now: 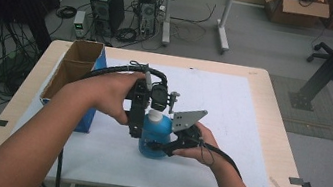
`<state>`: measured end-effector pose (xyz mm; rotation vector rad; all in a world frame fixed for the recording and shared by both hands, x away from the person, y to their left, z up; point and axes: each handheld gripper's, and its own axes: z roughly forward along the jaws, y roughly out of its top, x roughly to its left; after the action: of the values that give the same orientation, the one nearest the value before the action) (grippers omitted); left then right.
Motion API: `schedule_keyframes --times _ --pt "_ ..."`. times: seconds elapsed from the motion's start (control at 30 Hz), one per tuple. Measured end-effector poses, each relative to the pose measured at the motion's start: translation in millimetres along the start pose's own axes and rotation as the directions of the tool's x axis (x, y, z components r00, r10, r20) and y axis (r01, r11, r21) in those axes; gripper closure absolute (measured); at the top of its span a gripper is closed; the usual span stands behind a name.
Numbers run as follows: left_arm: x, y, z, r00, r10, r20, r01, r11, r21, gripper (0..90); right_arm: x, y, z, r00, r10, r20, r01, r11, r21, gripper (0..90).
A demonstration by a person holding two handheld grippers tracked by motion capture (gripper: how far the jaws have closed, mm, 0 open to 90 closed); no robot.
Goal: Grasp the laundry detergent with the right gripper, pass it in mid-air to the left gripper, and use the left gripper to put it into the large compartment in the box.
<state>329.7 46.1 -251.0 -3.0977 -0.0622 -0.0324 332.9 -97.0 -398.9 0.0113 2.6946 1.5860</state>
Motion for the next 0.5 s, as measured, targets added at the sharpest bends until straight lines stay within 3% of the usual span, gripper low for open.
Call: schedule_keyframes --times 0.5 --pt "-2.5 1.7 12.1 1.0 0.005 0.002 -0.005 1.0 -0.006 0.2 0.9 6.4 13.6 0.9996 0.025 -0.017 -0.025 1.0 0.003 45.2"
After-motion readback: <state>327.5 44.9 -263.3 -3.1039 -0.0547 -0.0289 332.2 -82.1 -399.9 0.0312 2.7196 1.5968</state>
